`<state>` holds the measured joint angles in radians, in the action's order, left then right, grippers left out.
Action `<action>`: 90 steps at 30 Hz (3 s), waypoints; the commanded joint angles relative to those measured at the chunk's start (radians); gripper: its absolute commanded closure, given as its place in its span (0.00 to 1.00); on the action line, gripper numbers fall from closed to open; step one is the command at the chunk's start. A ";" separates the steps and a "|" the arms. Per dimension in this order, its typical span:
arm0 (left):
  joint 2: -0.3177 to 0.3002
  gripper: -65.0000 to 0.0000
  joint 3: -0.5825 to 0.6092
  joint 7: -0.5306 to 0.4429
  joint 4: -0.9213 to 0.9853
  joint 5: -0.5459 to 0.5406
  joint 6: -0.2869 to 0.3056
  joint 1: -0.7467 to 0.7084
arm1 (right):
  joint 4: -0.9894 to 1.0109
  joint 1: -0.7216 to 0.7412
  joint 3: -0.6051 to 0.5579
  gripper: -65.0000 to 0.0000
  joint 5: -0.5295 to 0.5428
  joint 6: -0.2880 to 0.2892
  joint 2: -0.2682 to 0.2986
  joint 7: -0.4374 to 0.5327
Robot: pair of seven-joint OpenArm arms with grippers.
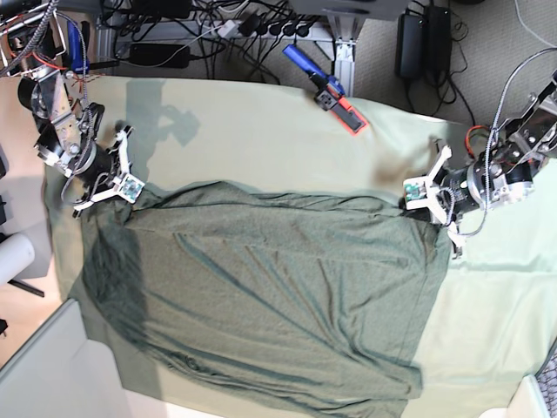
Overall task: Fold the T-shirt properly
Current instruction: 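Carry the held edge with both grippers toward the shirt's hem, then lower the held edge onto the shirt body with both grippers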
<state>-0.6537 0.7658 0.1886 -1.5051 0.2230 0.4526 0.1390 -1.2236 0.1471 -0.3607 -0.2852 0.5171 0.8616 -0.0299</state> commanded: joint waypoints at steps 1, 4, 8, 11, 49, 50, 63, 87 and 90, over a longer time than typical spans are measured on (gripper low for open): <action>-0.014 1.00 -0.006 0.047 0.001 0.006 0.004 0.010 | -0.003 0.010 0.006 1.00 -0.003 0.003 0.022 -0.008; -0.023 1.00 -0.006 0.047 -0.005 -0.002 0.005 0.010 | -0.003 0.005 0.006 1.00 -0.002 0.003 0.023 -0.028; -0.070 1.00 -0.006 0.047 -0.056 -0.002 0.005 -0.005 | -0.005 -0.021 0.007 1.00 0.002 0.003 0.041 -0.031; -0.120 1.00 -0.006 0.047 -0.127 -0.018 0.008 -0.037 | -0.005 -0.050 0.008 1.00 0.005 0.003 0.066 -0.031; -0.185 1.00 -0.098 0.009 -0.327 -0.075 0.056 0.062 | -0.133 -0.066 0.125 1.00 0.125 0.006 0.152 -0.038; -0.180 1.00 -0.098 0.009 -0.309 -0.081 0.062 0.073 | -0.133 -0.057 0.125 1.00 0.125 0.006 0.150 -0.038; -0.094 1.00 -0.098 -0.112 -0.075 -0.085 0.228 0.222 | -0.101 -0.001 0.124 1.00 0.091 0.011 0.118 -0.037; 0.074 1.00 -0.097 -0.230 0.333 -0.067 0.246 0.456 | 0.066 0.171 0.044 1.00 0.053 0.011 0.015 -0.018; 0.097 1.00 -0.097 -0.231 0.383 -0.064 0.246 0.475 | 0.092 0.196 0.037 1.00 0.053 0.011 0.001 -0.018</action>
<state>-0.5453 0.6811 -0.0273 -1.1122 0.1654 0.7036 0.5777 -1.1236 0.3164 -0.3359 -0.2333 0.5205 0.8391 -0.0574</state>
